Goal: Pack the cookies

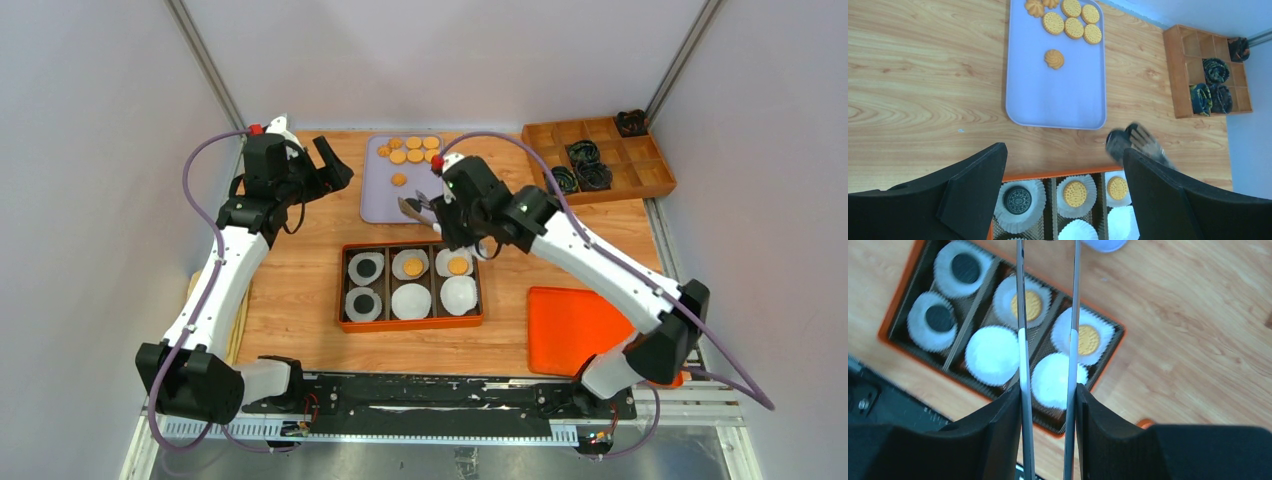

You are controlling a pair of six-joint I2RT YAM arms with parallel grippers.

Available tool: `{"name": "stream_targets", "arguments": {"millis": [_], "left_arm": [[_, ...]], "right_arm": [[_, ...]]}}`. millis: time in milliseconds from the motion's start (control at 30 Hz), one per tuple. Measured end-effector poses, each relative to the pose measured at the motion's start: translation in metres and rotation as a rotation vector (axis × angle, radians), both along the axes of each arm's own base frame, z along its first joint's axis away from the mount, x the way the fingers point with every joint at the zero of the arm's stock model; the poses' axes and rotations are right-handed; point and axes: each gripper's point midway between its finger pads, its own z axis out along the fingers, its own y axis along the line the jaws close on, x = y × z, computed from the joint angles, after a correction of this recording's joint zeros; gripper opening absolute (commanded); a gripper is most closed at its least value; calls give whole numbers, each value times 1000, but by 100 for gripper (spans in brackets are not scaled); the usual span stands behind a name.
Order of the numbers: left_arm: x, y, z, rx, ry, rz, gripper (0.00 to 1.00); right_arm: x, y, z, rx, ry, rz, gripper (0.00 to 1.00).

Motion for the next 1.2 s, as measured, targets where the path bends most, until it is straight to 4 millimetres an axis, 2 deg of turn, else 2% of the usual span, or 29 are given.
{"name": "stream_targets", "arguments": {"millis": [133, 267, 367, 433, 667, 833, 1067, 1100, 1200], "left_arm": [[0, 0, 0, -3, 1, 1, 94], [0, 0, 0, -7, 2, 3, 94], [0, -1, 0, -13, 4, 5, 94], [0, -1, 0, -15, 4, 6, 94], [0, -1, 0, -17, 5, 6, 94], [0, -1, 0, -19, 5, 4, 94], [-1, -3, 1, -22, 6, -4, 95], [-1, -3, 1, -23, 6, -6, 95], [-2, -5, 1, -27, 6, -14, 95]], "right_arm": [[-51, 10, 0, -18, -18, 123, 2], [-99, 15, -28, -83, 31, 235, 2], [-118, 8, -51, -142, 80, 256, 2], [-125, 5, -59, -167, 99, 256, 2], [-147, 9, -64, -178, 114, 282, 4], [-155, 4, -69, -203, 132, 279, 24], [-154, -3, -70, -230, 127, 243, 49], [-154, -3, -70, -230, 126, 242, 52], [-154, -3, -70, -231, 126, 238, 53]]}}
